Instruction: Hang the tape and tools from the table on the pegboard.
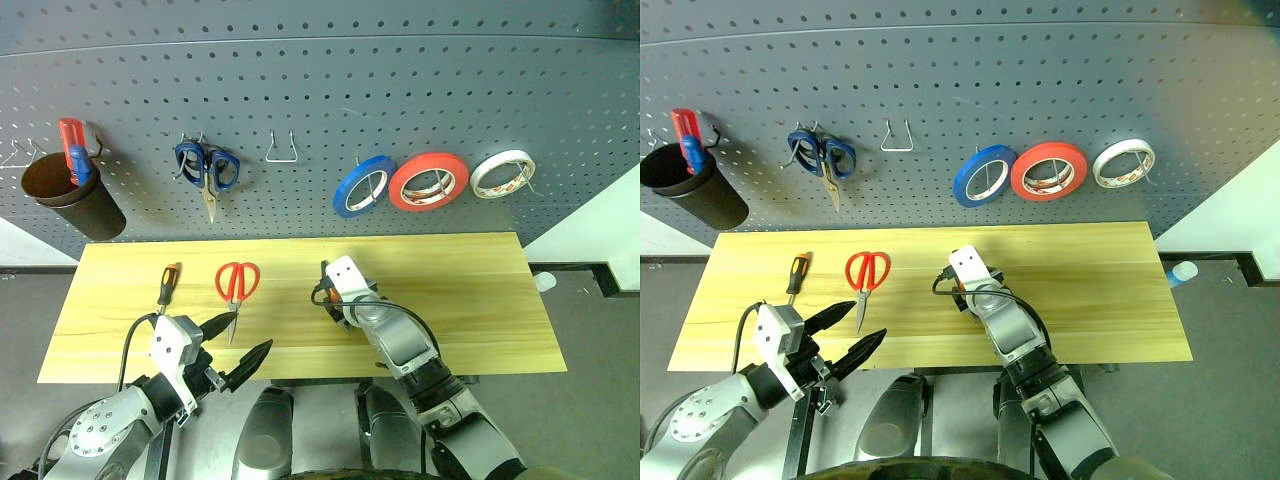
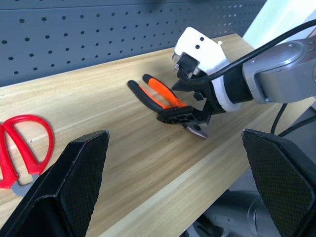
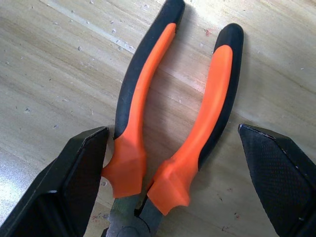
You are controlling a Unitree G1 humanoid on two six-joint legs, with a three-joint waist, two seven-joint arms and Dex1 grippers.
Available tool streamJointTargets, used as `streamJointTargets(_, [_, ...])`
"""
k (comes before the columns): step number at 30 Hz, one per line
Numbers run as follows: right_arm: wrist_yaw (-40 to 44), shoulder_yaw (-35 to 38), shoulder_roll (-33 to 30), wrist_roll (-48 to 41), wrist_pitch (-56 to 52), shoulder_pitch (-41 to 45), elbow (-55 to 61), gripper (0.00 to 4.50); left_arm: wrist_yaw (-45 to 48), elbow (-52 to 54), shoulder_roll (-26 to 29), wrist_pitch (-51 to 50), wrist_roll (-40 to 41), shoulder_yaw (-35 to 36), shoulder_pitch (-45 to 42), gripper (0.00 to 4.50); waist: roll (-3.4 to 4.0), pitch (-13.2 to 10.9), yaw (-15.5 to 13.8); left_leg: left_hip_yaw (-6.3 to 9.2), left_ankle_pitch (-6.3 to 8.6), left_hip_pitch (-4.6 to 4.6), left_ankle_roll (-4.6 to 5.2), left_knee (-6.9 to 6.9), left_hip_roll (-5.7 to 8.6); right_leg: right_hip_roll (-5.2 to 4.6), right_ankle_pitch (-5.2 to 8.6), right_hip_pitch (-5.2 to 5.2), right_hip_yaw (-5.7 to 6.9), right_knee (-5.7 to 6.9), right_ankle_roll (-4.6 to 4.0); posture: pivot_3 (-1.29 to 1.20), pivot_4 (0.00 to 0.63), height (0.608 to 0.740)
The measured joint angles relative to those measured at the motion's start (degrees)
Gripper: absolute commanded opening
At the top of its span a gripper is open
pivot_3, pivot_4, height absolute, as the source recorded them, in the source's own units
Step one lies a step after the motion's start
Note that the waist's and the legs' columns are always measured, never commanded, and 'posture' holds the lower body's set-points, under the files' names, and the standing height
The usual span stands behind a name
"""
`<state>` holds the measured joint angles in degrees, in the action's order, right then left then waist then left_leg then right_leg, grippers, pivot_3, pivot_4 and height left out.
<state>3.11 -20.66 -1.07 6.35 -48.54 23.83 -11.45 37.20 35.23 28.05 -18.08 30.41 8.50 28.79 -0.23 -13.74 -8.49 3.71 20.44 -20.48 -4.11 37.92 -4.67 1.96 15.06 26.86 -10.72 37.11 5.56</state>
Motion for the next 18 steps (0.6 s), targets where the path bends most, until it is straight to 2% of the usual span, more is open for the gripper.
streamJointTargets(18, [1.9, 1.8, 0.1, 0.1, -8.2, 3.5, 3.4, 4.39, -0.2, 0.5, -1.1, 1.2, -1.1, 0.0, 0.6, 4.5, -0.04, -0.2, 0.0, 0.0, 0.0, -0.11, 0.0, -0.03, 0.0, 0.0, 0.0, 0.12, 0.0, -0.01, 0.0, 0.43, 0.25, 0.727])
